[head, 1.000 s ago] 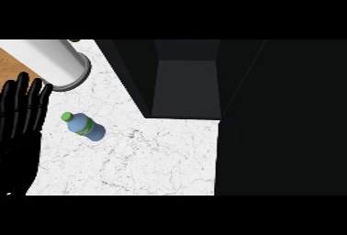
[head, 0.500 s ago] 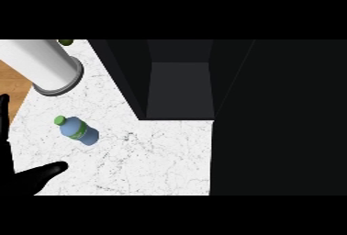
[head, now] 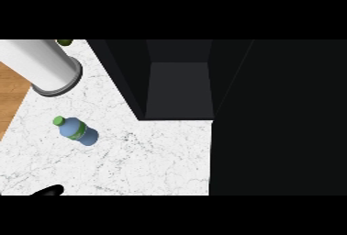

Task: Pick up the bottled water, place it into the cabinet and close the cabinet

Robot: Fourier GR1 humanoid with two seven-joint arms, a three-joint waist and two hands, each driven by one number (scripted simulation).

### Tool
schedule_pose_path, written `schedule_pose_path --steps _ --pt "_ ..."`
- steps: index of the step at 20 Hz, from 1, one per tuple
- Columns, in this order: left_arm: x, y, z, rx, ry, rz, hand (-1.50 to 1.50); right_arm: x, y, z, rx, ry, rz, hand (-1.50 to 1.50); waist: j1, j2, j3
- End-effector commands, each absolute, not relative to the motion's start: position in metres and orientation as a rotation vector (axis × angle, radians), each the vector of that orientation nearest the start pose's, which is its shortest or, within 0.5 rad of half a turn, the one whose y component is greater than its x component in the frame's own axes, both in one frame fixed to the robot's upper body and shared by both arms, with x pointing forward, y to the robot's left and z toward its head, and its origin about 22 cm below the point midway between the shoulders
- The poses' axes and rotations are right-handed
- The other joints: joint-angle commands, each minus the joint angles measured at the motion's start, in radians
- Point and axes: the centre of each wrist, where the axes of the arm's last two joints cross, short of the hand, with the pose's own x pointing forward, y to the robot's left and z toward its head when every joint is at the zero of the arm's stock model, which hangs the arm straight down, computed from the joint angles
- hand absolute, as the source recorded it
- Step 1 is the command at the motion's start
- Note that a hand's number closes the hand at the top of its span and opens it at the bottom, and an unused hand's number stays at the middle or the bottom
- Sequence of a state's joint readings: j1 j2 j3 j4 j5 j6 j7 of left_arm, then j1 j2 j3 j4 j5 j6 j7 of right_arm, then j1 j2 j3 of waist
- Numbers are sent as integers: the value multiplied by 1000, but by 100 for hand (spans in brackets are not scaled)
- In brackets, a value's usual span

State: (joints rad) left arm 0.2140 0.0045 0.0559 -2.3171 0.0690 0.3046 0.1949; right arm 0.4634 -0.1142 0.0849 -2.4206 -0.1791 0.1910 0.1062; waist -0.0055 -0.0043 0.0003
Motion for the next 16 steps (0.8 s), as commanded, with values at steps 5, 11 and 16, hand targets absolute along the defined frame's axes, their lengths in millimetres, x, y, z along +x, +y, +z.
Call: schedule_pose_path --steps 5,11,16 --pt "124 243 138 234 -1882 470 -150 72 -245 160 156 -1895 147 -150 1 0 -1" --pt "124 241 139 250 -1867 448 -150 68 -256 148 182 -1894 143 -150 -3 0 0" --pt "140 240 123 243 -1840 464 -150 69 -247 156 171 -1895 141 -150 -1 3 -1"
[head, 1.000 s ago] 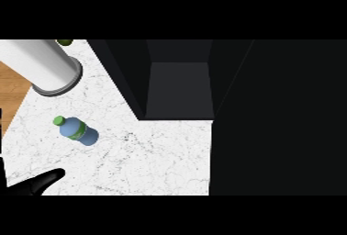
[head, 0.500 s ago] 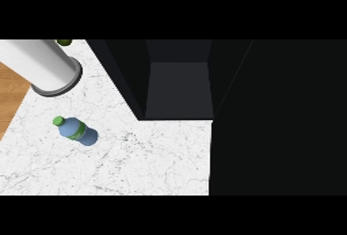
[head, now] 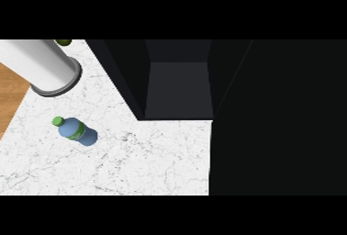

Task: Pick up the bottled water, place it into the cabinet and close the cabinet

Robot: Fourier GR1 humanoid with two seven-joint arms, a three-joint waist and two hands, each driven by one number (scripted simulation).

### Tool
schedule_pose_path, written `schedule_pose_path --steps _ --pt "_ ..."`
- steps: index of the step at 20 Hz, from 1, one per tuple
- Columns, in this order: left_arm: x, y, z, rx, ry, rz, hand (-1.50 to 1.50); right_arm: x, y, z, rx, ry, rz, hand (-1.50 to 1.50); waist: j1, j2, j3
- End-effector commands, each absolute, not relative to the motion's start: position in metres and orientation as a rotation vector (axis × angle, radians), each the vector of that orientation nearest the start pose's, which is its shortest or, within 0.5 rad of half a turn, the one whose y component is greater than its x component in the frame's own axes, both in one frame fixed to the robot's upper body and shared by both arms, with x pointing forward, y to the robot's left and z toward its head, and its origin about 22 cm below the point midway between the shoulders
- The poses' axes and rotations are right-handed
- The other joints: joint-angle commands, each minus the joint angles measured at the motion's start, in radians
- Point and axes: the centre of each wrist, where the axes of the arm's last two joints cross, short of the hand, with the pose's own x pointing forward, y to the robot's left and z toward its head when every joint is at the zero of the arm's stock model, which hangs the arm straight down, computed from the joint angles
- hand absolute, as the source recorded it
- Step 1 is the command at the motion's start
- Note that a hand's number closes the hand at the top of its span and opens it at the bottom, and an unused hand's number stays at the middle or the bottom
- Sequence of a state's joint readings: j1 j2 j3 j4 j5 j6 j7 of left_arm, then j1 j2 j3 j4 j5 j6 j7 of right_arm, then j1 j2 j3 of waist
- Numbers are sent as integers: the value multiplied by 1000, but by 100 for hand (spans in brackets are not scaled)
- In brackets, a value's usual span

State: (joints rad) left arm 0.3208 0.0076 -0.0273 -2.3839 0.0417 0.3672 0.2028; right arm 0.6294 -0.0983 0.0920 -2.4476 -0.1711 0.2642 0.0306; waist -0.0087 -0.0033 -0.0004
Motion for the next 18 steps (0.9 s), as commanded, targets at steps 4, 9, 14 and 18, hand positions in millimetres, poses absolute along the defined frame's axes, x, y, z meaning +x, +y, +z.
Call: schedule_pose_path --steps 4,9,14,18 --pt "143 269 113 286 -1805 493 -150 50 -254 154 185 -1893 162 -150 -11 -1 0" --pt "166 267 69 284 -1741 527 -150 48 -250 150 180 -1905 154 -150 -11 1 -1" --pt "163 295 56 295 -1727 578 -150 30 -251 155 198 -1893 176 -150 -17 -2 -1" --pt "178 295 28 299 -1677 554 -150 30 -249 160 204 -1895 180 -150 -12 2 -1"
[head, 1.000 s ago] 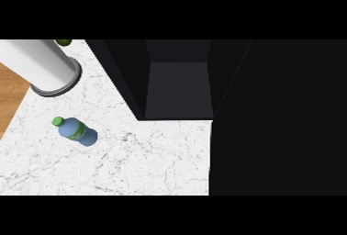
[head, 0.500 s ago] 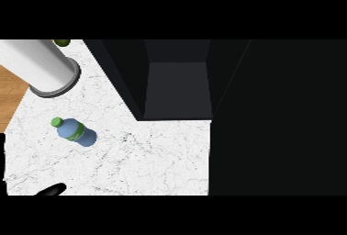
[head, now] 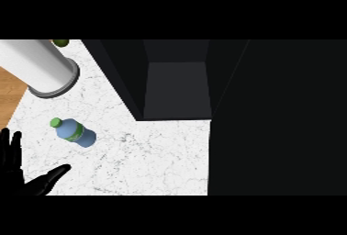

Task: Pick up the bottled water, place it into the cabinet and close the cabinet

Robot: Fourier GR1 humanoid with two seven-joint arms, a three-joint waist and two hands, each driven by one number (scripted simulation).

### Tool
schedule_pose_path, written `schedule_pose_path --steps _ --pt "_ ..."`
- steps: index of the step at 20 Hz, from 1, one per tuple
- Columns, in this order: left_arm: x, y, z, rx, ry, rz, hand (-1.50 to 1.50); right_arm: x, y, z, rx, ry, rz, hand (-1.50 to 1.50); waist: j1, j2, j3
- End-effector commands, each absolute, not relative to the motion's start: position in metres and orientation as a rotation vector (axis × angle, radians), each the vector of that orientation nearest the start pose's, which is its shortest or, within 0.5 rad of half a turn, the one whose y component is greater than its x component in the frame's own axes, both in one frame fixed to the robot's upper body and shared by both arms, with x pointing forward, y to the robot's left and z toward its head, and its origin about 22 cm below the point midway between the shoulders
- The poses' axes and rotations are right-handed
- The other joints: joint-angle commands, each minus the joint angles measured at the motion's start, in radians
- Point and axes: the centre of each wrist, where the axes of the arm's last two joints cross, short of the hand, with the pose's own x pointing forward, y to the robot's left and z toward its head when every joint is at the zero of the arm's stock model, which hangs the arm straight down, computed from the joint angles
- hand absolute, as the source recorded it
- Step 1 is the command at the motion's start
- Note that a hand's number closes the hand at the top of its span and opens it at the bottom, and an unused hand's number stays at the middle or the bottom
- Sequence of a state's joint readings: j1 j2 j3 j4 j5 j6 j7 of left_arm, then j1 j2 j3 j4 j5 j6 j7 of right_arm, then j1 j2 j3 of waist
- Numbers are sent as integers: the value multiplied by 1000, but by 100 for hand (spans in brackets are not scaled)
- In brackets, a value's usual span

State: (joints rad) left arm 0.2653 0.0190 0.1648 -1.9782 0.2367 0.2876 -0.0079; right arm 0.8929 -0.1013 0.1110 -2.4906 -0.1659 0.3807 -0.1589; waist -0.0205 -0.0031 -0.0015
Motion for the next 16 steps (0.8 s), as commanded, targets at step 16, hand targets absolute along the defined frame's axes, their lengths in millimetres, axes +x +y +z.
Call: schedule_pose_path --steps 16 --pt "205 334 -84 300 -1619 573 -150 17 -261 147 161 -1886 188 -150 -2 4 -1"
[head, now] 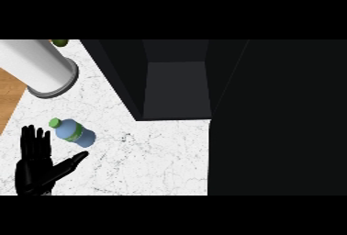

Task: Pick up the bottled water, place it into the cabinet and close the cabinet

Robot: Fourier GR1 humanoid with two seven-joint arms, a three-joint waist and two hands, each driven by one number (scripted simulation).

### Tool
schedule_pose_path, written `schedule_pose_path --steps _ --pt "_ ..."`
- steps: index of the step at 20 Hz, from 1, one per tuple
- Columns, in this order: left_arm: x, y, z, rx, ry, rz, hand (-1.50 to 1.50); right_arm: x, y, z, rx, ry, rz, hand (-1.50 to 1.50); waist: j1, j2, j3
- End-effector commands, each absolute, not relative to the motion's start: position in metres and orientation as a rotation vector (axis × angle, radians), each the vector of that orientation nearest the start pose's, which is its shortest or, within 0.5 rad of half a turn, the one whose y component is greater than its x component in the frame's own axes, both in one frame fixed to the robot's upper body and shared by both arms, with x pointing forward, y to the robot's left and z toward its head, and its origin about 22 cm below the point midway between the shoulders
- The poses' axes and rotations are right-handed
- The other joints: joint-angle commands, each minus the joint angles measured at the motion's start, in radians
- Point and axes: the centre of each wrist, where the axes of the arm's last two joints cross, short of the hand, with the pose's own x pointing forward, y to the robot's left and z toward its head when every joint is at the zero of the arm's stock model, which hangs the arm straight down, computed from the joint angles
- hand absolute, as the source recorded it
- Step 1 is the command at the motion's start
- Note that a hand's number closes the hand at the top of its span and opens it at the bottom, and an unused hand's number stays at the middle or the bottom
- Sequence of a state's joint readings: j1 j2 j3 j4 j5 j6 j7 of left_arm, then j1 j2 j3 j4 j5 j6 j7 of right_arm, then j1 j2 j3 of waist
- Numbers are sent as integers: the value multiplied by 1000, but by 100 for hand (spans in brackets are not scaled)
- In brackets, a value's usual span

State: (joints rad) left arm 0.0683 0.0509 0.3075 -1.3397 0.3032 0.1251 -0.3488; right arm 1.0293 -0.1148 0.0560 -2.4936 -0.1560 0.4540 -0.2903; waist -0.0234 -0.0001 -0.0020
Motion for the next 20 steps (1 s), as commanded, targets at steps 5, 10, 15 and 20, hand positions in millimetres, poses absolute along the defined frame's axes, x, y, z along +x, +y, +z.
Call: schedule_pose_path --steps 5,10,15,20 --pt "215 333 -102 285 -1591 590 -150 10 -260 149 156 -1888 170 -150 1 1 0" --pt "217 327 -117 343 -1596 596 -150 1 -268 141 180 -1894 200 -150 -1 -2 1" --pt "232 340 -127 368 -1597 600 -150 0 -269 127 167 -1896 182 -150 -6 0 0" --pt "229 329 -141 216 -1631 670 -150 -4 -277 138 140 -1878 198 -150 0 2 0"
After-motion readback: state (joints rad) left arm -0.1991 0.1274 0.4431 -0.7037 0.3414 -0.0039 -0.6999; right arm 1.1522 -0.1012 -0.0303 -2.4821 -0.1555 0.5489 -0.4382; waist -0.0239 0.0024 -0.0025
